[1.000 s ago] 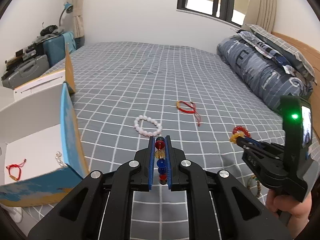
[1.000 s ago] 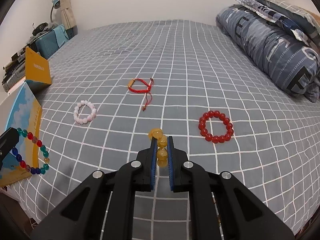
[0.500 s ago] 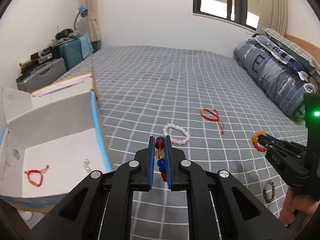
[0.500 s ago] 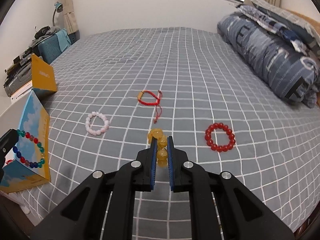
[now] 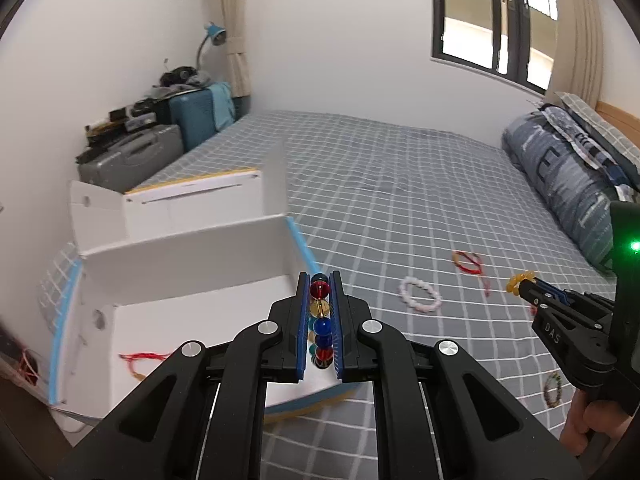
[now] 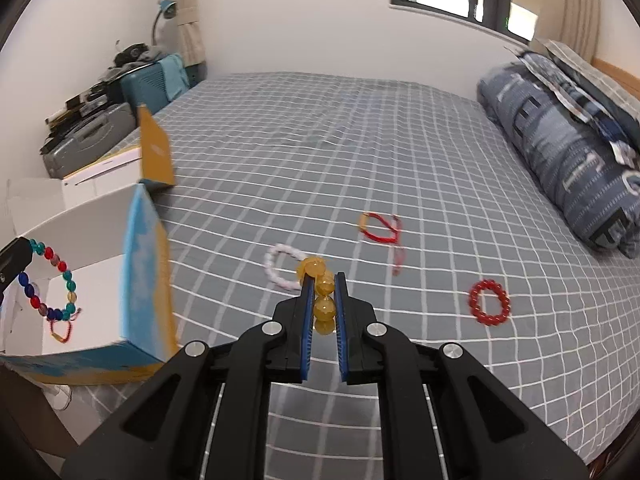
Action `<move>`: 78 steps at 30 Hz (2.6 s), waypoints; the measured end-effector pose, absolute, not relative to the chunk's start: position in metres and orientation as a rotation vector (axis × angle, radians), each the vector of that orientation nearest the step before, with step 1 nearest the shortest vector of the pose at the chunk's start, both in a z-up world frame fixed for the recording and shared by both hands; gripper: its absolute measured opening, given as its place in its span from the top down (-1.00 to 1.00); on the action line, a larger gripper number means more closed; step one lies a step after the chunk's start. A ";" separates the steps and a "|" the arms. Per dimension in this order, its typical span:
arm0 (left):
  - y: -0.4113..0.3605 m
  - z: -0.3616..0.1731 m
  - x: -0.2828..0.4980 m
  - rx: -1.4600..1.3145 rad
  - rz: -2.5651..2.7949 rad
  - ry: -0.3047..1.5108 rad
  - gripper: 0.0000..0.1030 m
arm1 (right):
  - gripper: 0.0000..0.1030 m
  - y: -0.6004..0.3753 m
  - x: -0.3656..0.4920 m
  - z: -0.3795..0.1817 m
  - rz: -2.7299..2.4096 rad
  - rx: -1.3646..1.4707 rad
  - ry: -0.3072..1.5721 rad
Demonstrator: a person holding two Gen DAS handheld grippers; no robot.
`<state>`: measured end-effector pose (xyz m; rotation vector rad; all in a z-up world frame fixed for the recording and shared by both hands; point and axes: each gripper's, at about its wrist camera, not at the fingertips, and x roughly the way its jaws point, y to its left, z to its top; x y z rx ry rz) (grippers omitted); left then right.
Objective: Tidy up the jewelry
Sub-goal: 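Carry the multicolour and amber bracelets into the white box with both tools, then lower both held bracelets onto the box floor and open both tools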
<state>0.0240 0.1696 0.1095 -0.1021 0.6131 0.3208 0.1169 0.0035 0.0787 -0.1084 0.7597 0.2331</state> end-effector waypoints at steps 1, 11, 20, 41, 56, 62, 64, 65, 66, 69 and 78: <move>0.175 0.111 0.020 -0.095 0.335 0.612 0.82 | 0.82 0.011 0.115 0.081 0.241 -0.112 0.757; 0.250 0.102 -0.010 -0.109 0.467 0.657 0.82 | 0.82 0.114 0.092 0.093 0.384 -0.180 0.731; 0.302 0.078 -0.021 -0.146 0.543 0.730 0.82 | 0.82 0.198 0.078 0.067 0.500 -0.250 0.778; 0.363 0.014 -0.001 -0.274 0.575 0.954 0.82 | 0.82 0.247 0.090 0.002 0.508 -0.349 0.977; 0.369 0.007 0.006 -0.286 0.592 0.992 0.79 | 0.78 0.258 0.091 -0.002 0.524 -0.355 1.004; 0.373 0.013 0.002 -0.304 0.609 0.974 0.47 | 0.06 0.255 0.088 0.006 0.537 -0.340 0.961; 0.374 0.017 -0.001 -0.311 0.617 0.954 0.19 | -0.18 0.253 0.086 0.011 0.530 -0.338 0.943; 0.375 0.020 -0.003 -0.312 0.623 0.942 0.06 | -0.33 0.253 0.086 0.013 0.528 -0.338 0.932; 0.374 0.022 -0.005 -0.311 0.630 0.931 -0.06 | -0.42 0.252 0.085 0.016 0.526 -0.338 0.920; 0.373 0.029 -0.009 -0.298 0.639 0.900 -0.43 | -0.61 0.248 0.083 0.023 0.513 -0.336 0.892; 0.372 0.042 -0.015 -0.267 0.665 0.829 -0.82 | -0.82 0.241 0.076 0.035 0.532 -0.334 0.841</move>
